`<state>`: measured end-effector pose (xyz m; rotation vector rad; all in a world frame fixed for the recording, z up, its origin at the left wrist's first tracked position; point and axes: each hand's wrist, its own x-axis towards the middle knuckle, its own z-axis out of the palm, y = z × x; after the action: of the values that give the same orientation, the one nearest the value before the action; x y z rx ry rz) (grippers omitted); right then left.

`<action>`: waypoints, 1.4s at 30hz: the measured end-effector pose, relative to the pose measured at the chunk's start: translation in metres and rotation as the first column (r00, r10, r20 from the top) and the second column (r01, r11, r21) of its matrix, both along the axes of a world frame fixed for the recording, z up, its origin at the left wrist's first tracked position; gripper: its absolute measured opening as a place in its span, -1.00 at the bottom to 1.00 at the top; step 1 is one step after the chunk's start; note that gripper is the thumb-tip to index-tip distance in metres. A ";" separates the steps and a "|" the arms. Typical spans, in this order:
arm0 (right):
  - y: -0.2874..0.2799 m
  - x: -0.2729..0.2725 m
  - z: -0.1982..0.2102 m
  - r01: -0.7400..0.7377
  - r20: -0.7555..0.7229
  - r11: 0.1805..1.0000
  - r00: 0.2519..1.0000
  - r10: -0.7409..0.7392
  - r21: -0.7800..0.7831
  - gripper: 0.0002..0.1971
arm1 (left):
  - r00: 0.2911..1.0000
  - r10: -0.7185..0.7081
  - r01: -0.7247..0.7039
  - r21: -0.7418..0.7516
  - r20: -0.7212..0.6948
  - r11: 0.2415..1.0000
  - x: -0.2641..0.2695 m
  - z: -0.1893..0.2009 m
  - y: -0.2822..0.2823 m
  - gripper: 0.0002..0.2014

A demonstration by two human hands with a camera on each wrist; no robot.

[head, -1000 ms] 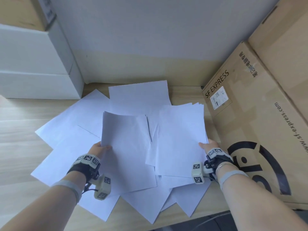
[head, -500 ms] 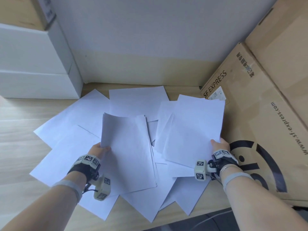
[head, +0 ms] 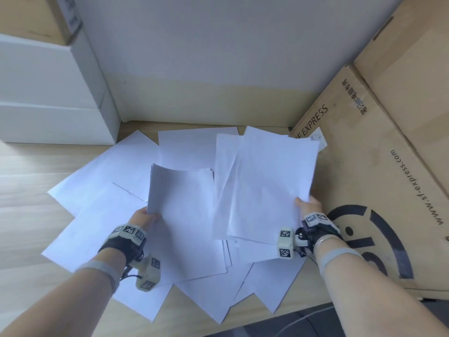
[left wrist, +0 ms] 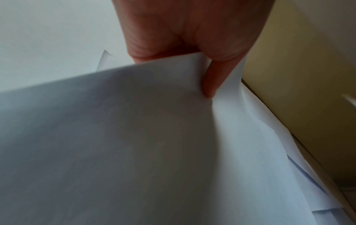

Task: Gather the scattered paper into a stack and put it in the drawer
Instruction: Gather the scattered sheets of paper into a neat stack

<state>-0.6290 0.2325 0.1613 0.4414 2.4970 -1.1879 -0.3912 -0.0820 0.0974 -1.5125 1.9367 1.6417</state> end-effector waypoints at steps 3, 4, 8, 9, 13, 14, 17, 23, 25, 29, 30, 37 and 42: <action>-0.025 0.012 -0.014 -0.100 0.070 0.995 0.993 0.100 -0.001 -0.71 | 1.000 0.023 -0.023 0.005 -0.006 1.000 -0.001 0.002 0.001 -0.92; -0.033 0.017 -0.020 -0.144 0.082 0.990 0.986 0.143 0.003 -0.70 | 1.000 0.029 -0.029 0.018 -0.008 0.999 -0.001 0.003 0.002 -0.90; -0.065 0.041 -0.033 -0.358 0.170 0.929 0.925 0.340 0.090 -0.69 | 0.995 0.095 -0.090 0.103 -0.042 0.991 -0.001 0.004 0.005 -0.68; -0.072 0.047 -0.035 -0.396 0.205 0.912 0.907 0.369 0.111 -0.69 | 0.995 0.100 -0.096 0.091 -0.031 0.991 -0.002 0.004 0.006 -0.63; -0.103 0.066 -0.042 -0.554 0.326 0.823 0.806 0.494 0.125 -0.63 | 0.998 0.069 -0.068 0.058 -0.007 0.996 -0.005 0.003 0.010 -0.52; -0.109 0.070 -0.044 -0.572 0.333 0.811 0.793 0.510 0.120 -0.58 | 0.998 0.058 -0.058 0.043 0.001 0.997 -0.005 0.004 0.011 -0.51; -0.127 0.081 -0.044 -0.516 0.244 0.850 0.842 0.481 0.108 -0.40 | 0.999 0.034 -0.035 0.029 0.025 0.999 -0.004 0.005 0.014 -0.50; -0.150 0.099 -0.044 -0.550 0.272 0.823 0.821 0.503 0.139 -0.47 | 0.998 0.049 -0.049 0.018 0.033 0.999 -0.007 0.006 0.018 -0.51; -0.155 0.105 -0.044 -0.602 0.328 0.790 0.774 0.541 0.116 -0.49 | 0.998 0.062 -0.063 0.024 0.034 0.998 -0.007 0.007 0.019 -0.53; -0.154 0.102 -0.048 -0.602 0.332 0.794 0.768 0.547 0.085 -0.45 | 0.992 0.127 -0.127 0.088 0.001 0.988 -0.003 0.000 0.017 -0.57; -0.154 0.101 -0.048 -0.599 0.340 0.798 0.765 0.547 0.063 -0.43 | 0.990 0.142 -0.140 0.106 -0.008 0.984 -0.002 -0.001 0.017 -0.57; -0.145 0.090 -0.047 -0.608 0.267 0.787 0.780 0.566 0.109 -0.53 | 0.971 0.227 -0.220 0.089 -0.069 0.971 0.010 -0.001 0.010 -0.61; -0.125 0.078 -0.053 -0.648 0.240 0.703 0.762 0.602 0.293 -0.83 | 0.953 0.284 -0.278 0.068 -0.105 0.958 0.028 0.001 -0.008 -0.63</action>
<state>-0.5514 0.1071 0.1083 -0.2566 2.4304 -0.4119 -0.3631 -0.0903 0.0985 -1.7780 1.7804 1.9165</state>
